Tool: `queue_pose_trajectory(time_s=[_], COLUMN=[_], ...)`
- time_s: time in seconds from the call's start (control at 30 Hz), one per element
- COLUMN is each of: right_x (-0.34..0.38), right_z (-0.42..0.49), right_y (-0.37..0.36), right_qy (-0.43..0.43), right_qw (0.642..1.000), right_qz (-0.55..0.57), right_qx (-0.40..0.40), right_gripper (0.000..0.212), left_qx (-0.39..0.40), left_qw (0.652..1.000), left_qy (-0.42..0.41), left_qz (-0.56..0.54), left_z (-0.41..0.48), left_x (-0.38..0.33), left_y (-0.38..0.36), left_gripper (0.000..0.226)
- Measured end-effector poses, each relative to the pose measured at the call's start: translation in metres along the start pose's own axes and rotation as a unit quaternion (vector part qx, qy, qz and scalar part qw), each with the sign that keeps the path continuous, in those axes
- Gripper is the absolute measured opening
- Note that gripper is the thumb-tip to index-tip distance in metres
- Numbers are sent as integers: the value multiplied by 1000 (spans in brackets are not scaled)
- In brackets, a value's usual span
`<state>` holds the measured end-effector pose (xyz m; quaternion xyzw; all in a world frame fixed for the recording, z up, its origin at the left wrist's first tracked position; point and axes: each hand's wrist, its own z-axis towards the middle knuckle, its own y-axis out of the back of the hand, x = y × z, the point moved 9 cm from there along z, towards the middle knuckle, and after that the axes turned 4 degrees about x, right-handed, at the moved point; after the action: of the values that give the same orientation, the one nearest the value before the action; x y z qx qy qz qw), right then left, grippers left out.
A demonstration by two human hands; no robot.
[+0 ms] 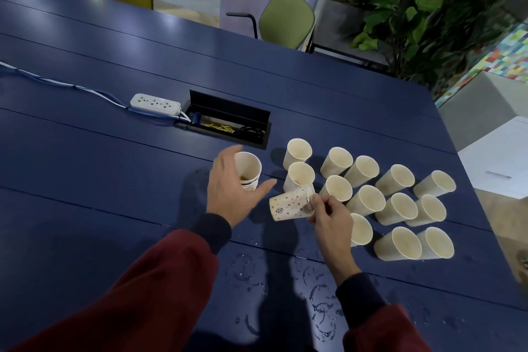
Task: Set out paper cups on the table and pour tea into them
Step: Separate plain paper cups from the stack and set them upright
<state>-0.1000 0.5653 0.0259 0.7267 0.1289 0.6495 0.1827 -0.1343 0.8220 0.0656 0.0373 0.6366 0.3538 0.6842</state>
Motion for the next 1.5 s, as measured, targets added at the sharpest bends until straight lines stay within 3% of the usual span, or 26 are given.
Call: queue_pose_trajectory(time_s=[0.1, 0.2, 0.3, 0.47, 0.57, 0.7, 0.8, 0.9, 0.97, 1.03, 1.13, 1.27, 1.5], right_x=[-4, -6, -11, -13, -22, -31, -29, -26, -24, -24, -29, -25, -7], right_z=[1, 0, -1, 1, 3, 5, 7, 7, 4, 1, 0, 1, 4], right_y=[-1, -3, -8, -20, -21, -19, -20, -24, -25, -26, -33, -36, -30], right_qy=[-9, -19, -29, -14, -29, -41, -26, -16, -8, -5, -10, -10, 3], right_qw=[1000, 999, 998, 994, 992, 988, 986, 979, 973, 969, 970, 972, 977], right_qz=[2, 7, 1, -41, -56, -79, -91, -107, -131, -149, -135, -127, -128], right_qx=[8, 29, 56, 99, 108, 126, 141, 174, 191, 197, 205, 200, 169], right_gripper=[27, 28, 28, 25, 24, 25, 22, 21, 22, 23, 24, 25, 24], left_qx=[-21, -7, 39, 208, 221, 298, 329, 307, 256, 193, 109, 45, 65], left_qw=[979, 966, 970, 958, 950, 920, 911, 921, 954, 977, 975, 978, 968], left_qy=[-195, -250, -192, -43, -9, 31, 30, -19, 12, 79, 164, 186, 209], left_qz=[55, 69, 147, 194, 221, 254, 247, 238, 156, 33, -107, -85, -121], left_z=[-24, -44, -45, -30, -13, 7, 15, 15, 13, 10, 3, 5, -5], left_x=[-52, -60, -36, 15, 30, 54, 69, 73, 79, 89, 113, 130, 143], left_y=[-8, -26, -47, -75, -78, -100, -118, -124, -113, -93, -65, -45, -48], left_gripper=[27, 23, 42, 71, 82, 115, 109, 67, 54, 56, 66, 69, 67])
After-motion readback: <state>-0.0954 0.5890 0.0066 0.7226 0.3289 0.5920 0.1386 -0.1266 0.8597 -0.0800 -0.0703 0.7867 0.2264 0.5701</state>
